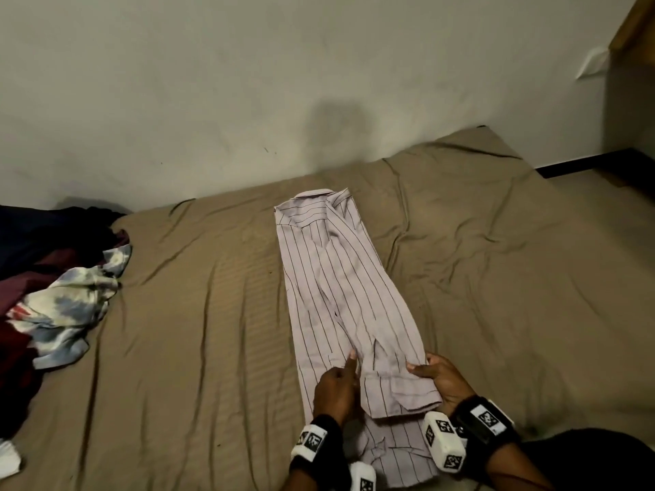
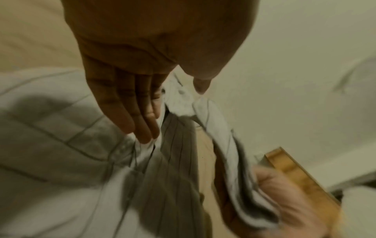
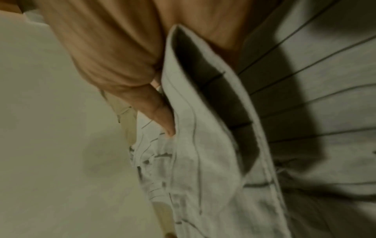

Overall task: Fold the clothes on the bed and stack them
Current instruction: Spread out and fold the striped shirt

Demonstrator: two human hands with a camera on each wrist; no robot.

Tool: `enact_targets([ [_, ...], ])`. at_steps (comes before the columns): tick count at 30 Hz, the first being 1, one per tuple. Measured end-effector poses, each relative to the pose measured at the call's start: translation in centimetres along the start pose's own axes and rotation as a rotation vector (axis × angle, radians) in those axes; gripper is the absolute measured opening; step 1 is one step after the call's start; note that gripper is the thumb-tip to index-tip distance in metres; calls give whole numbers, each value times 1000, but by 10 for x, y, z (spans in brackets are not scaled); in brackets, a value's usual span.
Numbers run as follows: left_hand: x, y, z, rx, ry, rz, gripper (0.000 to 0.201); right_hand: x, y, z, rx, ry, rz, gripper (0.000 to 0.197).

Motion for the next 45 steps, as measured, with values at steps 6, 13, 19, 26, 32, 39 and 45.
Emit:
enact_targets([
  [6,-11,-27,23,70,48,88,45,-9,24,-21,389,37,-267,27],
  [13,9,-21,19,170,-91,1,32,1,33,-11,384,133,-307,29],
  [19,23,-30,16,-7,-75,28,36,-3,53,-18,596,117,-427,33],
  [26,2,-22,-35,-456,-499,-62,66,5,43,-14,1012,73,-500,33],
  [32,-72,-43,-85,-972,-694,144,118,12,-18,48,1515,466,-554,48],
  [39,-185,-31,-89,-1363,-585,322,163,-154,-111,117,1866,562,47,76],
  [45,-211,-34,-62,-1262,-502,310,180,-283,-127,200,2264,544,-60,100],
])
Point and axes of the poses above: each hand's wrist, its own x-axis away from the middle knuckle, its own y-axis out of the back of the hand, z = x × y, the point moved 6 cm from there along -x, towards the middle knuckle, and after that the axes turned 6 degrees about -y, right-handed, at the moved point
